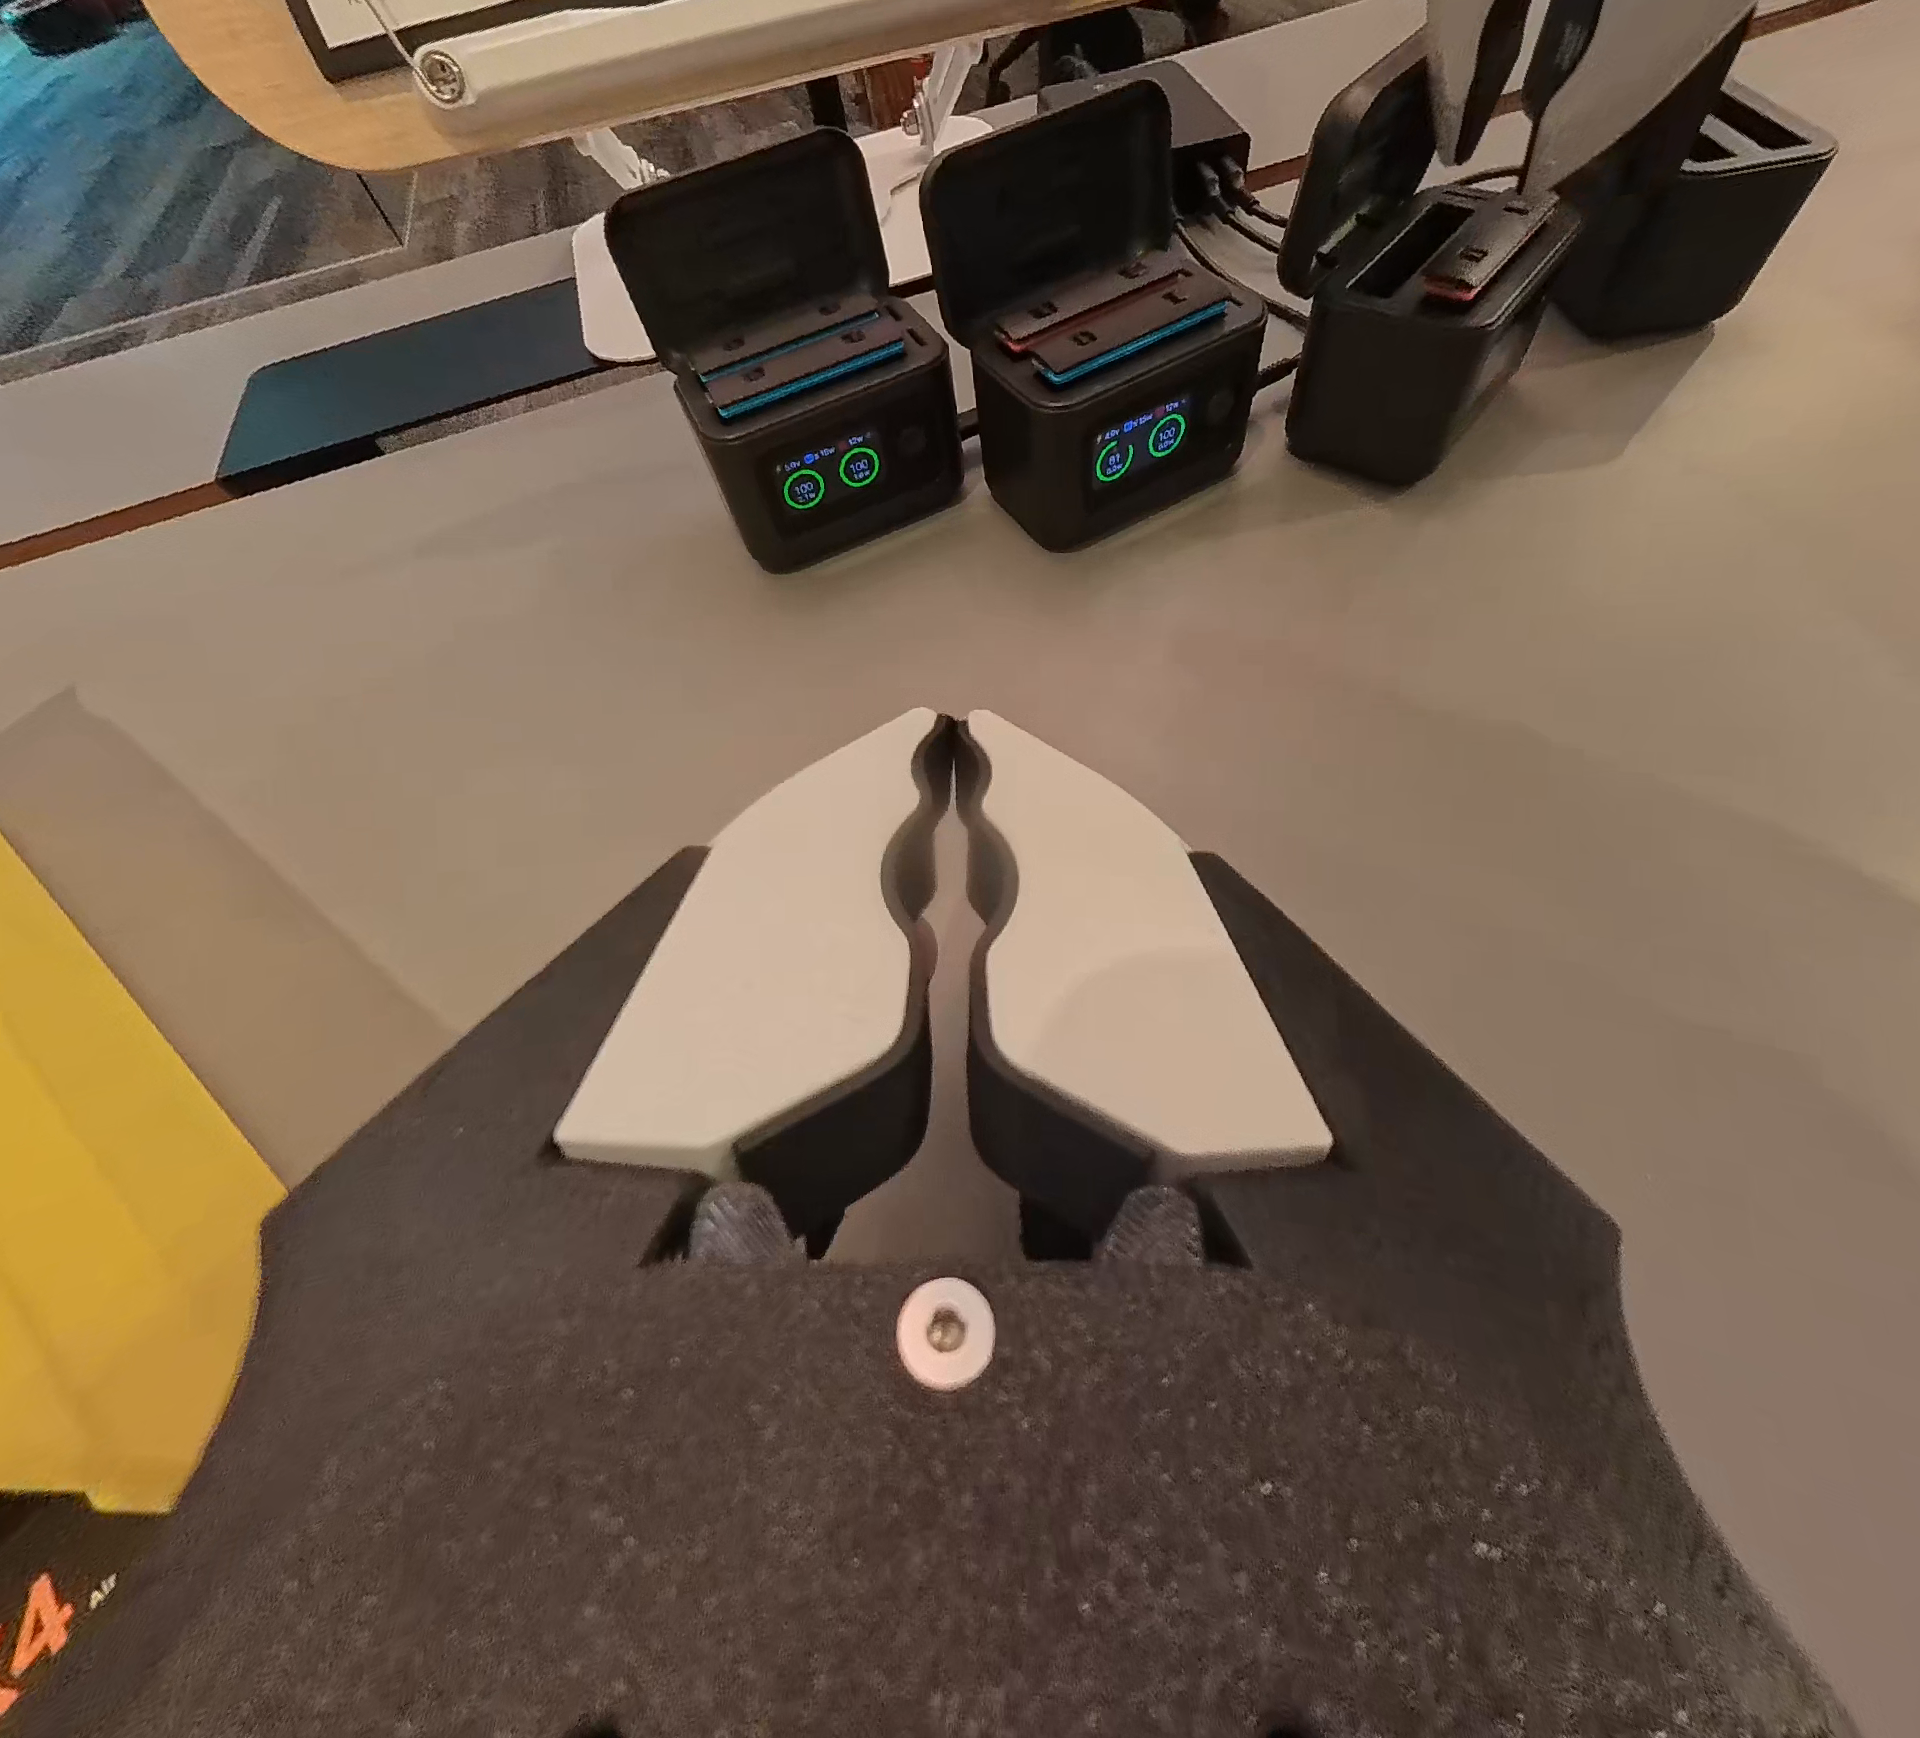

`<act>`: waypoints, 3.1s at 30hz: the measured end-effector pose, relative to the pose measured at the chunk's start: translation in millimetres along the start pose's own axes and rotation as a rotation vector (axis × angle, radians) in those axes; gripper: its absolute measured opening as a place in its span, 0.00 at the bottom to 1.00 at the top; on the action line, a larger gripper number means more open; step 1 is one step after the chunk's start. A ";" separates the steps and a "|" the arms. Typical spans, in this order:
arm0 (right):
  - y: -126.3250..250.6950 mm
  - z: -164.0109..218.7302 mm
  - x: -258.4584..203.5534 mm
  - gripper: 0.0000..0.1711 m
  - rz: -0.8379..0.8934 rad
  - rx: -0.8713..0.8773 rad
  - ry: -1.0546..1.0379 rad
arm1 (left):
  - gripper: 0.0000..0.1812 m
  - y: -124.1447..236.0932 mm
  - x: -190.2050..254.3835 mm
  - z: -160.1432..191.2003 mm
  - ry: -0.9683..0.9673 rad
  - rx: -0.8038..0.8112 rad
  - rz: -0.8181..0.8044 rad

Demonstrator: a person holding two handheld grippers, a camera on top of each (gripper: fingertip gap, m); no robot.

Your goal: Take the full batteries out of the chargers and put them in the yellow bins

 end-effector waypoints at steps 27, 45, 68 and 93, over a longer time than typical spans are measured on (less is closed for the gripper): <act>-14.3 -0.8 -4.3 0.00 0.143 0.050 -0.092 | 0.00 0.5 4.5 -1.8 -0.037 0.034 -0.004; -24.3 17.4 -157.3 0.00 0.825 1.078 -1.097 | 0.00 10.1 -0.5 -12.8 -0.013 0.101 -0.017; -42.6 -0.2 -166.1 0.00 0.747 1.177 -1.019 | 0.12 97.7 -153.0 -32.3 -0.586 -0.397 0.229; -57.3 -18.6 -169.6 0.00 0.605 1.115 -0.923 | 0.14 24.9 -151.1 30.8 -0.987 -0.845 0.442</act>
Point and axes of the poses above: each gripper's, where its closed fingertips meet, y back along the fingers, z out of its underside, x = y × z across the jaws, the point moved 5 cm from there along y, back along the fingers, and after that the axes turned 10 degrees about -z, right-handed, at the moved point
